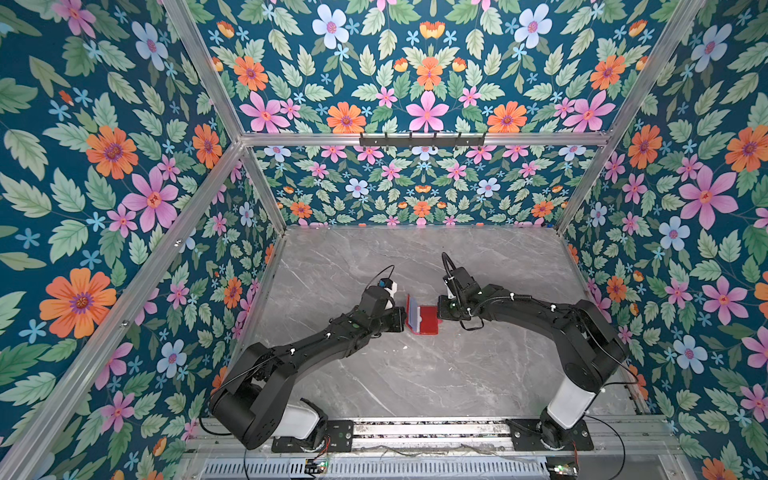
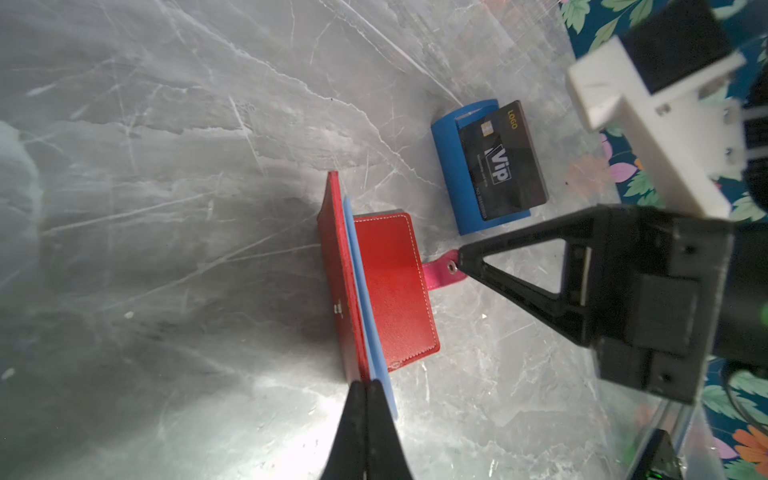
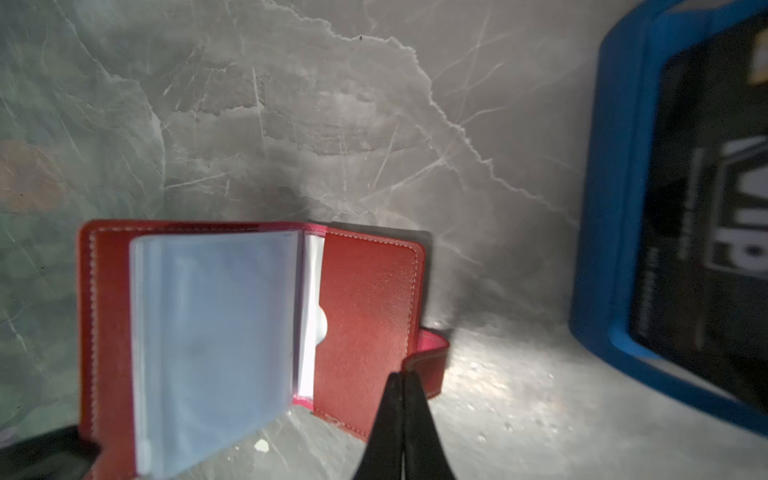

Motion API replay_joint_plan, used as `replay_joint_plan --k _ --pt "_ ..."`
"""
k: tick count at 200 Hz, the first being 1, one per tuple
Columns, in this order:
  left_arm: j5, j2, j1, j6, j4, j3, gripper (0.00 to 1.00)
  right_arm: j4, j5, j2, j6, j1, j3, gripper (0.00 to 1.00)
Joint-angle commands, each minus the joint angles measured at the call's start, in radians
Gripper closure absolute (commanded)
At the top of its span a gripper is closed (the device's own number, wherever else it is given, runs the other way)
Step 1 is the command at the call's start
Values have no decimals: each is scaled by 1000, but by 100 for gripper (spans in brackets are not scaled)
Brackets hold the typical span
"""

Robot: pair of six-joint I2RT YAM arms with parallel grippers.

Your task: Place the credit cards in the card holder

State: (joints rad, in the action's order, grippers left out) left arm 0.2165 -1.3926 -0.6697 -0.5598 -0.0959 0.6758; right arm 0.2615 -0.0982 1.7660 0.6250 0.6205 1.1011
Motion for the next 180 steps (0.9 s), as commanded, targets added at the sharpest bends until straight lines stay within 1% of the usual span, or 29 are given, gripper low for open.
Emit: replay_joint_plan --k 1,25,43,53,69,87,102,108,112,124,137,154,180 --pt "-92 4 -34 33 84 24 100 -12 8 19 8 1 19 100" --pt "-157 -20 -75 39 120 59 100 9 36 22 8 1 29 100" --pt "-167 -49 -95 46 131 90 100 22 52 10 7 1 32 94" --pt "-175 -62 -100 46 135 104 100 41 72 -3 7 0 35 89" --pt "-191 -79 -107 45 143 121 100 65 104 -29 7 1 30 75" --pt "-207 -82 -117 48 148 135 100 87 139 -65 7 0 16 67" --pt "-206 -84 -123 52 147 142 100 86 141 -97 5 1 -1 65" --pt "-204 -83 -122 52 147 144 100 75 133 -98 3 1 -10 64" --pt "-203 -85 -124 53 147 146 100 70 127 -136 1 0 -16 63" --pt "-206 -86 -128 53 150 151 100 54 106 -163 -5 1 -31 62" --pt "-207 -86 -131 53 149 154 100 40 85 -185 -17 1 -41 62" --pt "-209 -86 -134 53 153 157 100 2 5 -198 -33 1 -53 62" --pt "-201 -84 -139 52 149 162 100 -34 -129 -160 -31 2 -49 69"
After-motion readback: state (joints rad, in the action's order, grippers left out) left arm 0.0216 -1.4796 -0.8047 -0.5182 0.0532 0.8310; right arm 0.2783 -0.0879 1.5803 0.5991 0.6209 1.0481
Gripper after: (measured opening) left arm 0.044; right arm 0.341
